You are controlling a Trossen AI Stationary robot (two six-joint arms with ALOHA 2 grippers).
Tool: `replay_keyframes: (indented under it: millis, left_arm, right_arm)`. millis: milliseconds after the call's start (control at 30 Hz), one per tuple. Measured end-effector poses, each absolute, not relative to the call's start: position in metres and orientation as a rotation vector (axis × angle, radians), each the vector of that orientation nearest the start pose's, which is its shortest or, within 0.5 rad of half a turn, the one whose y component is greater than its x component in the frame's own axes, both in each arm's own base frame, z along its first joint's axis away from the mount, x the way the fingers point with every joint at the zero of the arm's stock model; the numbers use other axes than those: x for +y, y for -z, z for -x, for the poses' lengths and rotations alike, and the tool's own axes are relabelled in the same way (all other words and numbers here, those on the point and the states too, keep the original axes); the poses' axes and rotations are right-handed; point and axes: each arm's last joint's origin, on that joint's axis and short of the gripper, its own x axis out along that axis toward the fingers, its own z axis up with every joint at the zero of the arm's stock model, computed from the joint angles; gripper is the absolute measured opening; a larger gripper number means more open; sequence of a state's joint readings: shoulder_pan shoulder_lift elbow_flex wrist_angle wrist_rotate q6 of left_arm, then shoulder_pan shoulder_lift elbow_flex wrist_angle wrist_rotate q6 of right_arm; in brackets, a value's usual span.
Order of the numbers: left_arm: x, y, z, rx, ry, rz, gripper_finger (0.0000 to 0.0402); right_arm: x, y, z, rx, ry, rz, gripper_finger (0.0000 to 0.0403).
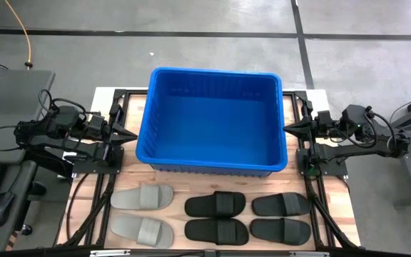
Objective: Pick and place slides into bin
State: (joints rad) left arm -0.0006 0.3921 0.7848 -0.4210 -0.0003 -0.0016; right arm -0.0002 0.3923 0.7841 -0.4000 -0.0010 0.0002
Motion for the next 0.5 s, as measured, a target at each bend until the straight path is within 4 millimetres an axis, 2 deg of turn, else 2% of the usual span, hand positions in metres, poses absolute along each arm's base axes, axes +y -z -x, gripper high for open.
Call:
replay_keyframes:
  millis: [300,367,500]
  left_arm:
    - [0.0,-0.353,-0.076,0.006,-0.015,0.001,0.0019]
    - [0.001,-0.356,-0.076,-0.026,-0.033,0.002,0.0019]
    - [0.002,-0.359,-0.076,-0.051,-0.061,0.006,0.0019]
  right_arm:
    - [-0.001,-0.355,-0.076,-0.018,0.037,0.03,0.0]
    - [-0.003,-0.362,-0.08,-0.091,0.09,-0.056,0.0]
    - [-0.008,-0.374,-0.088,-0.258,0.218,-0.455,0.0]
